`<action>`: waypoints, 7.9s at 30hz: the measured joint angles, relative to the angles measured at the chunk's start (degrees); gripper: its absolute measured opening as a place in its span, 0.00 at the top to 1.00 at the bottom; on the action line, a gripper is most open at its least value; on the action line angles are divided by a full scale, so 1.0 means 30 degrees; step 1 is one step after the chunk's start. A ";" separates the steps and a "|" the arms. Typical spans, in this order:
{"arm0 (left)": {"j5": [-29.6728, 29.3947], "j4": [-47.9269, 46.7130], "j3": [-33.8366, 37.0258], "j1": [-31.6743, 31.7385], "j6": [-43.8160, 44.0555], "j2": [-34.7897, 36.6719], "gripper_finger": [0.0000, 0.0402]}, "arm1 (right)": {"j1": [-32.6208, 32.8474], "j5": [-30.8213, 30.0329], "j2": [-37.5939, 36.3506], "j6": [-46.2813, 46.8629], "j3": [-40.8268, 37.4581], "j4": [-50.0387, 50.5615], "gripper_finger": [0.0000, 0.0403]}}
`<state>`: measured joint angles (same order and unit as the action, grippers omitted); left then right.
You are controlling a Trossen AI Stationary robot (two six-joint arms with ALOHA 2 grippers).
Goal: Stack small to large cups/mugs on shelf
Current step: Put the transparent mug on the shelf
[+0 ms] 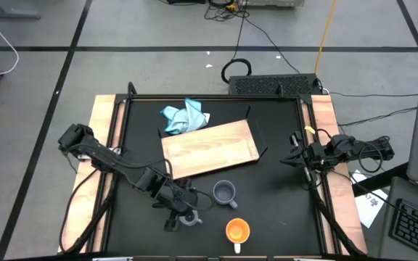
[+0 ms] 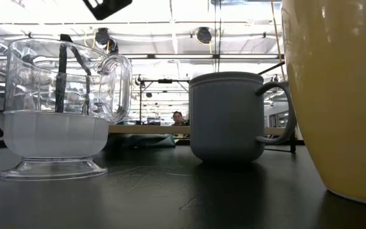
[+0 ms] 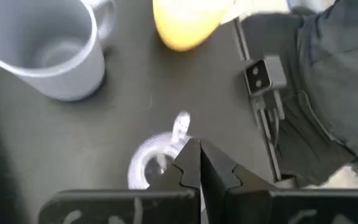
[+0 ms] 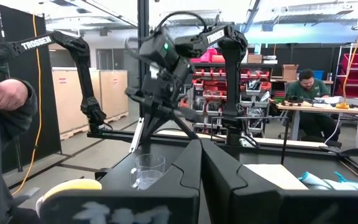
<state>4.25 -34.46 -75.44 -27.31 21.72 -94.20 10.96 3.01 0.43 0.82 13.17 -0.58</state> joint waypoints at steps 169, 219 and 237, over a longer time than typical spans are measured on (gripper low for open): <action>0.1588 -1.0133 -0.6640 0.5291 -1.8793 -0.2447 1.00 | 0.0000 0.0007 0.0304 0.0007 -0.0007 0.0709 1.00; 0.5379 -1.3604 -0.8995 1.1881 -2.5079 -0.2519 1.00 | 0.0000 0.0007 0.0304 0.0007 0.0000 0.0905 1.00; 0.4668 -1.1465 -0.5099 1.2770 -2.4628 -0.2527 1.00 | 0.0000 0.0007 0.0311 0.0000 0.0000 0.0862 1.00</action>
<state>18.26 -68.86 -90.74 11.00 -52.16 -101.78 10.96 3.03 1.37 0.82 13.17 2.00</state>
